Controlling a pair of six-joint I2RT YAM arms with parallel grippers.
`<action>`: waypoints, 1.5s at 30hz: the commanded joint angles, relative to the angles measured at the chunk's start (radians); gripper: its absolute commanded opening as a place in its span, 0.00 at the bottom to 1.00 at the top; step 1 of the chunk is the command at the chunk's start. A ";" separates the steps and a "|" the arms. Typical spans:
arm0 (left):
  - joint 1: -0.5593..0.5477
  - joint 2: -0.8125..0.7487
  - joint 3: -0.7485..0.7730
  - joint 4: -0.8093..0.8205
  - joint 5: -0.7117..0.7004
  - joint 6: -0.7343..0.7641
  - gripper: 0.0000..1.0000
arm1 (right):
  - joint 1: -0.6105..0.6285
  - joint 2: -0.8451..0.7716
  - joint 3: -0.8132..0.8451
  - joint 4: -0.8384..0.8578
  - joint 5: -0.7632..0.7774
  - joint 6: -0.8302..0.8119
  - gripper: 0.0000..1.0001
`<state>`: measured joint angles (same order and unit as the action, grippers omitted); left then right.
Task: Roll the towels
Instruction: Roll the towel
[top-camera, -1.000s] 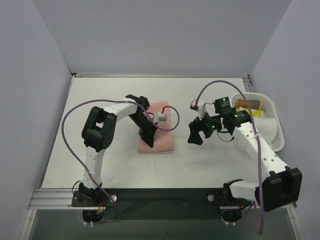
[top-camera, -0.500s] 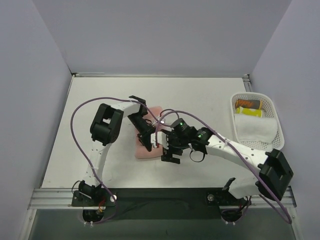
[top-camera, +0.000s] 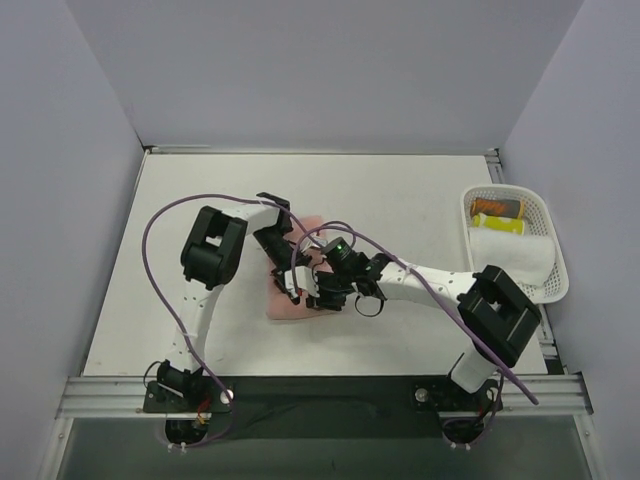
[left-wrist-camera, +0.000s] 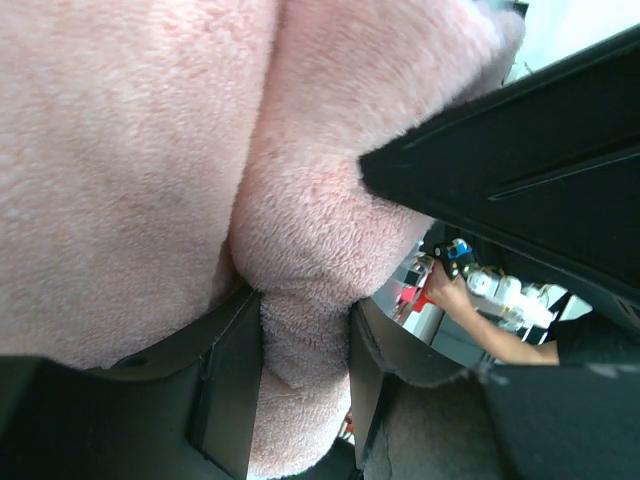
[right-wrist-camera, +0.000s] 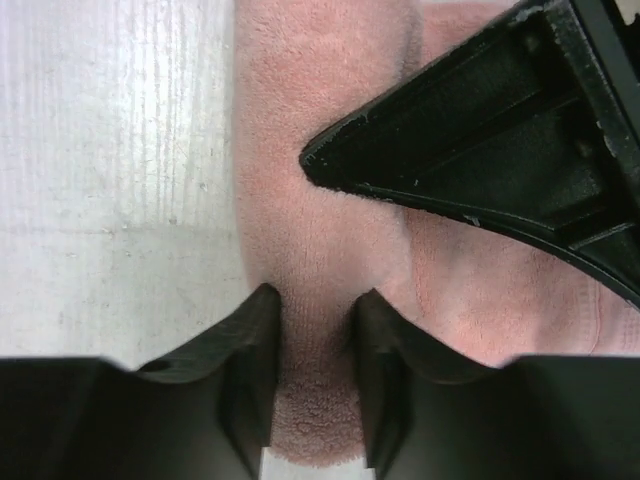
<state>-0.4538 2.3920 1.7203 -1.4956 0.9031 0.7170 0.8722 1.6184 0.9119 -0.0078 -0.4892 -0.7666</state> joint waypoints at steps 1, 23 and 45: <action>0.044 0.016 -0.030 0.271 -0.170 -0.020 0.21 | 0.002 0.046 0.028 -0.161 -0.181 0.018 0.24; 0.544 -0.559 -0.391 0.588 0.122 -0.178 0.58 | -0.134 0.454 0.380 -0.644 -0.541 0.321 0.00; -0.144 -1.257 -0.973 0.915 -0.423 0.205 0.74 | -0.239 0.814 0.656 -0.752 -0.614 0.494 0.00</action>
<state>-0.5335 1.1603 0.7719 -0.7780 0.6205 0.9058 0.6331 2.3634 1.5753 -0.7589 -1.3373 -0.2359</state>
